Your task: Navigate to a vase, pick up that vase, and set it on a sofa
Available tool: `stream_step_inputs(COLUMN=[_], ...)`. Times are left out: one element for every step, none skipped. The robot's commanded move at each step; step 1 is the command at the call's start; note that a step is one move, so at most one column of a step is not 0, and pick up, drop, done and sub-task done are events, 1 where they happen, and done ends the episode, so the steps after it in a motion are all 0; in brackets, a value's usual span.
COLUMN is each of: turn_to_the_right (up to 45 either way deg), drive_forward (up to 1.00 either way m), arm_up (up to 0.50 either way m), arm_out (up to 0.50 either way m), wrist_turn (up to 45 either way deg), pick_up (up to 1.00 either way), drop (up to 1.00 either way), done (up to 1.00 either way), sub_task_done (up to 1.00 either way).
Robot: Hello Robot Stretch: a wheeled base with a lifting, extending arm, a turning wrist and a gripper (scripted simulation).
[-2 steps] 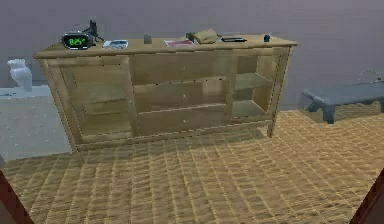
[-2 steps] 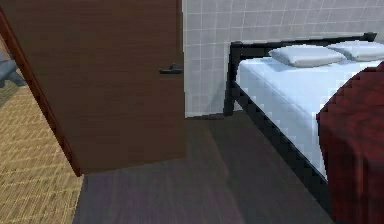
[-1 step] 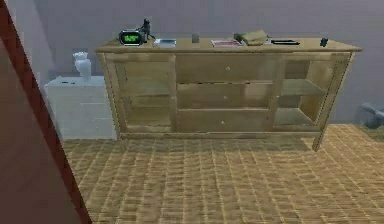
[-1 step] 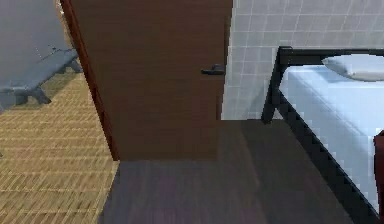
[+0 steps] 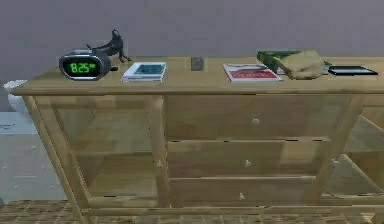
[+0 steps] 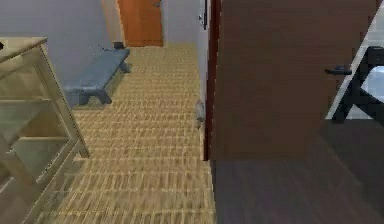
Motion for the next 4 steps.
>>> stream_step_inputs(turn_to_the_right=[-18.0,0.0,-45.0,-27.0], drive_forward=[0.0,0.45,0.0,0.0], arm_up=[0.0,0.0,0.0,0.0], arm_out=[0.0,0.0,0.0,0.0], wrist_turn=[0.0,0.0,0.0,0.0], pick_up=[0.0,0.0,0.0,0.0], drop=[0.0,0.0,0.0,0.0], done=[0.0,0.0,0.0,0.0], sub_task_done=[0.0,0.0,0.0,0.0])
